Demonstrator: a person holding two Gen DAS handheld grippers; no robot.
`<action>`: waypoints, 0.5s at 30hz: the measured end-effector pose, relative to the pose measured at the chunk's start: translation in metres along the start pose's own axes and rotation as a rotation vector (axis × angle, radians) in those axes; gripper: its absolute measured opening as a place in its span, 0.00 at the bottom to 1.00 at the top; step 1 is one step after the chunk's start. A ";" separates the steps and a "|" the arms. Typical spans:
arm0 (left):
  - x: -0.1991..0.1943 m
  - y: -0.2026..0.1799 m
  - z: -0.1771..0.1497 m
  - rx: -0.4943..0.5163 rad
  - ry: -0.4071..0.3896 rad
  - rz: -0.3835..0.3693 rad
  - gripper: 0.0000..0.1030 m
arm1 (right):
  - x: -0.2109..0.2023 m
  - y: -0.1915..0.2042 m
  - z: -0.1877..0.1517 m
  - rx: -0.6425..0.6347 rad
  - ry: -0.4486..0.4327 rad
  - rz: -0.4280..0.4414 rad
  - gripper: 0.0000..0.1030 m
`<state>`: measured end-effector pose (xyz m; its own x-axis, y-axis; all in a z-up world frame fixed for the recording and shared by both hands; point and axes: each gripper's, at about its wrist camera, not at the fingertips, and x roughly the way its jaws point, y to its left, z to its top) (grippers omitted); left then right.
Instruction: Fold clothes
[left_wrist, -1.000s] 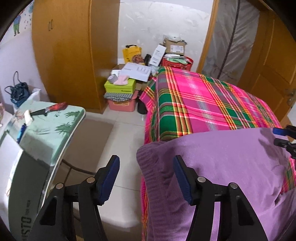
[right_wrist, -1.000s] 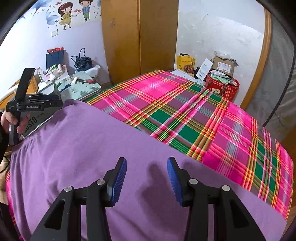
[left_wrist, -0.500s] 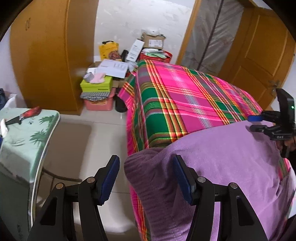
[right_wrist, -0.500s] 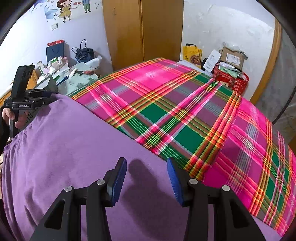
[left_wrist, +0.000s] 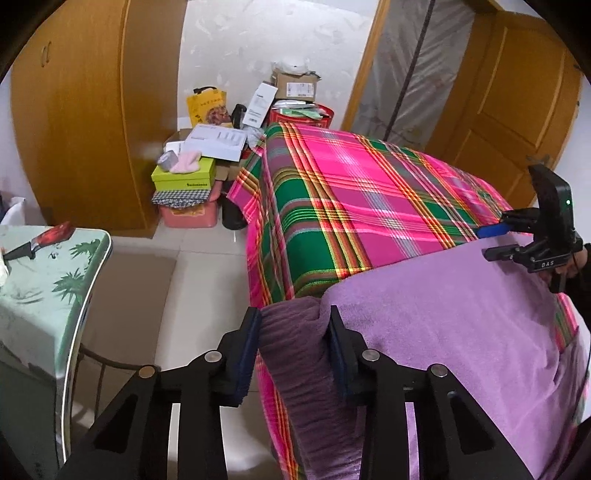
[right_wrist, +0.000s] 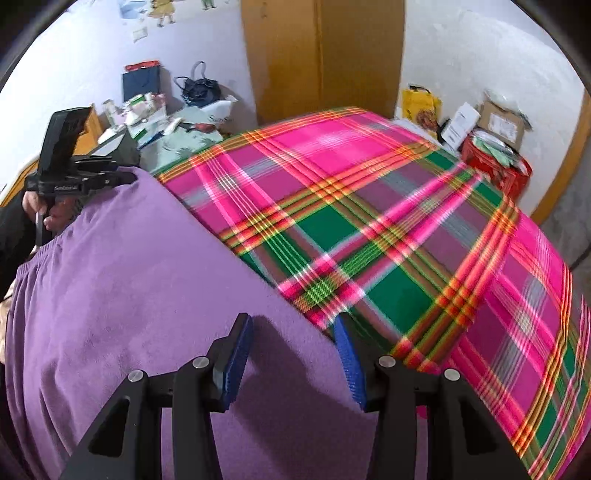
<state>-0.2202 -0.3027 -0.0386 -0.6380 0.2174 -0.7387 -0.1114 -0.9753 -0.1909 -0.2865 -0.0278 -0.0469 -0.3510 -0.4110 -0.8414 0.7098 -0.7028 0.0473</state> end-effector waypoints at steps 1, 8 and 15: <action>0.000 0.000 0.000 0.004 -0.001 0.001 0.32 | 0.001 0.000 0.000 -0.008 0.002 0.003 0.45; -0.001 -0.004 -0.001 0.025 -0.010 0.022 0.28 | 0.000 0.010 0.003 -0.076 0.008 0.013 0.05; -0.011 -0.014 -0.003 0.054 -0.038 0.075 0.26 | -0.006 0.018 0.004 -0.090 -0.009 -0.034 0.04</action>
<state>-0.2093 -0.2913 -0.0304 -0.6742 0.1434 -0.7245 -0.1030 -0.9896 -0.0999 -0.2738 -0.0403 -0.0388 -0.3810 -0.3930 -0.8369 0.7491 -0.6618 -0.0302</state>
